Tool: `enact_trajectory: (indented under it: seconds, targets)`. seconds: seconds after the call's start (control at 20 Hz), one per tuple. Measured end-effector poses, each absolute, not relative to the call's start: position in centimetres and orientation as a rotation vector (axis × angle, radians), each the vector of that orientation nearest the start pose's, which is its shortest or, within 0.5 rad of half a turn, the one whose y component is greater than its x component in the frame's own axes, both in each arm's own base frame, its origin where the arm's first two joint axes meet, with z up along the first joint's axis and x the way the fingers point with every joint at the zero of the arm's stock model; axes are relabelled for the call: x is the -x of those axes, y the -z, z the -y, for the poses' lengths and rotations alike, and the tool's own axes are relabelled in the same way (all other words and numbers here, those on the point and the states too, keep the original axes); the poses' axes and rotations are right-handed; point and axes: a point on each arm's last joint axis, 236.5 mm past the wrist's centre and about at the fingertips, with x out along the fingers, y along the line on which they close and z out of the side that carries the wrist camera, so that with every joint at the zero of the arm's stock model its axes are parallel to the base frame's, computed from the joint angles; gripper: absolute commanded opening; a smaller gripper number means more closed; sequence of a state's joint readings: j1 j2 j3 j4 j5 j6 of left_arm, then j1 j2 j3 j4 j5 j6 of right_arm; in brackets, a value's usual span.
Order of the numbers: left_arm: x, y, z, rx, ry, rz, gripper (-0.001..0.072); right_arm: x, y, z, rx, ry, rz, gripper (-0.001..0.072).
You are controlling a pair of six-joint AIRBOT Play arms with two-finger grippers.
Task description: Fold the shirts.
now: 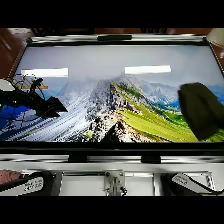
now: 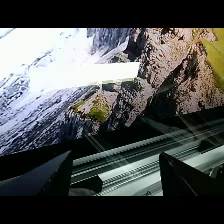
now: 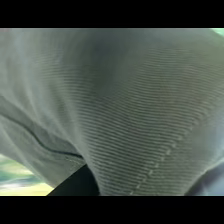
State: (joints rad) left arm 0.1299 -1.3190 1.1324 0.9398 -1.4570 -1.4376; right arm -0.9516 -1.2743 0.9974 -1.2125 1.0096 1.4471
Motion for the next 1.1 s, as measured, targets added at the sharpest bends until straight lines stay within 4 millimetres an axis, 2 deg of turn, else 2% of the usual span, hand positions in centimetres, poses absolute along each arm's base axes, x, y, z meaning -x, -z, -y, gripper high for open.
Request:
enact_trajectory:
  seconds: [0.05,0.15,0.25,0.4,0.5,0.75,0.8,0.85,0.9,1.0,1.1]
  targets:
    - [-32.8,-2.2,10.3,0.554,0.426,-1.501,0.0601,-24.4,3.2,27.3,-0.854,0.661,-1.034,0.0067]
    - [-32.6,-2.2,11.5,0.538,0.444,-1.51,0.0601,-18.5,5.3,27.6,-0.953,0.763,-1.072,0.0067]
    - [-32.5,-2.3,12.2,0.53,0.452,-1.512,0.0601,-14.8,7.1,26.8,-1.025,0.813,-1.096,0.0067]
    - [-32.4,-2.4,12.6,0.532,0.448,-1.515,0.0601,-13.0,8.2,25.9,-1.049,0.818,-1.118,0.0067]
    - [-32.2,-2.5,12.7,0.532,0.451,-1.521,0.0601,-12.1,8.2,26.0,-1.032,0.826,-1.137,0.0067]
    - [-32.1,-2.6,12.8,0.533,0.449,-1.522,0.0601,-12.1,5.8,29.8,-0.925,0.882,-1.067,0.0067]
    - [-32.1,-2.6,12.8,0.532,0.448,-1.522,0.0601,-12.3,5.5,30.3,-0.917,0.886,-1.053,0.0102]
    - [-32.3,-2.5,12.8,0.532,0.444,-1.514,0.0601,-12.4,5.4,30.6,-0.915,0.888,-1.043,0.0376]
    - [-32.5,-2.5,12.7,0.531,0.439,-1.505,0.0601,-12.5,5.4,30.8,-0.914,0.886,-1.04,0.061]
    - [-32.8,-2.5,12.6,0.532,0.434,-1.495,0.0601,-12.7,5.3,30.7,-0.906,0.867,-1.048,0.062]
    - [-33.1,-2.4,12.5,0.531,0.427,-1.482,0.0601,-12.8,4.3,30.6,-0.894,0.855,-1.047,0.0619]
